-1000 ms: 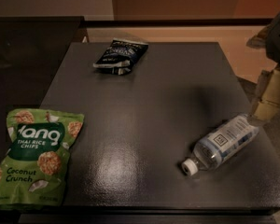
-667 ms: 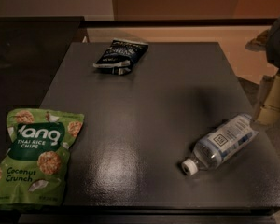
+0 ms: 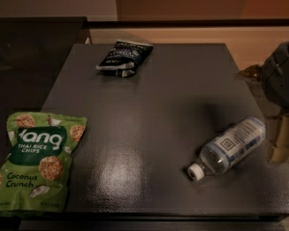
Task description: Move blue plastic bottle near green rice chip bag
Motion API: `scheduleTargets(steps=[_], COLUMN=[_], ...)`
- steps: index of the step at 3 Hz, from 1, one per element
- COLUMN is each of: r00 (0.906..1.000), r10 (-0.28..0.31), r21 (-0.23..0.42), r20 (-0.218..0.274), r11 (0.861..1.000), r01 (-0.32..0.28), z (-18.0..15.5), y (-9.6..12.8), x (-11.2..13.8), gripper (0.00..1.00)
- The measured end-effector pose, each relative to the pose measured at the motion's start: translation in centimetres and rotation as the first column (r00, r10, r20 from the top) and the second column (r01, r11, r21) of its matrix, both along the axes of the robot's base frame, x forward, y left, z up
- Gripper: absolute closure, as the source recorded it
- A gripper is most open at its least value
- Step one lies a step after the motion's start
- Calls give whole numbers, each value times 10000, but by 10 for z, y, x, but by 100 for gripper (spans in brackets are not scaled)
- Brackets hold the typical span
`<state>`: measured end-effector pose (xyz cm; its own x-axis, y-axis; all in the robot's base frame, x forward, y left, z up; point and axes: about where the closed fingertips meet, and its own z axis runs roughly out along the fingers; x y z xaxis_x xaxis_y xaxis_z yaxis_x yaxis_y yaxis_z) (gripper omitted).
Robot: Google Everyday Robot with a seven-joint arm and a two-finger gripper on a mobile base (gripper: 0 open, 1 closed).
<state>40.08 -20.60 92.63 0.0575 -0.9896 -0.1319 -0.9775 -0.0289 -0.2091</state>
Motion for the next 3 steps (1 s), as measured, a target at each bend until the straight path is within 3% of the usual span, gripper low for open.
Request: scheduleTargets(steps=[1, 2, 3], r00=[9920, 9752, 9628], r10=[1120, 1883, 2240], r21=[-417, -633, -676], r20=[-589, -1162, -1513], r11=[9925, 9785, 9694], r01=[-1145, -1965, -2362], z=[-31, -59, -76], y=[6, 11, 13], x=[-13, -19, -21], gripper=[0, 0, 14])
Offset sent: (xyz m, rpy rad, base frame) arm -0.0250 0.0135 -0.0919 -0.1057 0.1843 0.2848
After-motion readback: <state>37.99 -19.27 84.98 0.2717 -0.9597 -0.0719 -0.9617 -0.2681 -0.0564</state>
